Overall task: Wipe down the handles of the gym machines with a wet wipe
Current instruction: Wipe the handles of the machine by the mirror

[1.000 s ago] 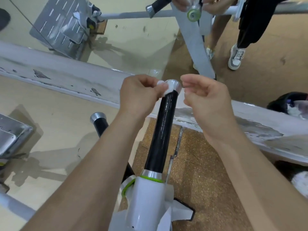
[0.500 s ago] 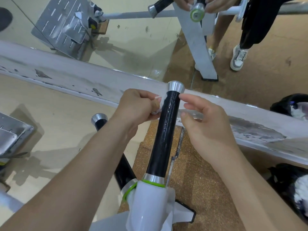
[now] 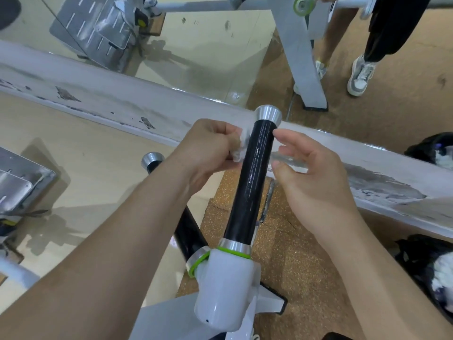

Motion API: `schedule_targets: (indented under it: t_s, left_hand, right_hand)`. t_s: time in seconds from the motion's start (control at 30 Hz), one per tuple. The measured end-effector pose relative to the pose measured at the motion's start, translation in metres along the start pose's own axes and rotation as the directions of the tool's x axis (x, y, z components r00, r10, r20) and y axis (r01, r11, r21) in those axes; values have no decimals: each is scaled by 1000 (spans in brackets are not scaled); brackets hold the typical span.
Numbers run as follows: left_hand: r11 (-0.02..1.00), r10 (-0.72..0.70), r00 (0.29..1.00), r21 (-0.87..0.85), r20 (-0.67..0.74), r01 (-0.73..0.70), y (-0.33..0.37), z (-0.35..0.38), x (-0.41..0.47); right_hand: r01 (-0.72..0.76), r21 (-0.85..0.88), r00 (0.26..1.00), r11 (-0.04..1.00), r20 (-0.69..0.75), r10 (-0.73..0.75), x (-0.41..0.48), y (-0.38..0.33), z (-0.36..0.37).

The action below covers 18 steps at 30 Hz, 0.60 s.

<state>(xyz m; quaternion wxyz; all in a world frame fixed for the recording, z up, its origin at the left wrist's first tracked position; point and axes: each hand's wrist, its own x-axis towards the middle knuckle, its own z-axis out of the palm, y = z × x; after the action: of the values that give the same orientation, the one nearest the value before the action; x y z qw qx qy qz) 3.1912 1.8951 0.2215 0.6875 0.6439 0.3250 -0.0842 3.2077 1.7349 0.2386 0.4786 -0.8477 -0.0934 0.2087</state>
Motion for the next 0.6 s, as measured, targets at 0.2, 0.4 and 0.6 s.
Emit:
schedule_targets:
  t_s: [0.2,0.4,0.6]
  left_hand:
    - [997,-9,1000,80,-5,10,-4,9,-5]
    - [945,-102,984,324,147,50,-16,-8,-20]
    - [989,-72,997,-126,34,75,-14,-6,-21]
  right_hand:
    - [-1,44,1000,999,-11,2,-3,3,6]
    - [-7,163,1000,987,7,6,-16,1,6]
    - [-15,231,1000,973,-9,17,-24,-2,6]
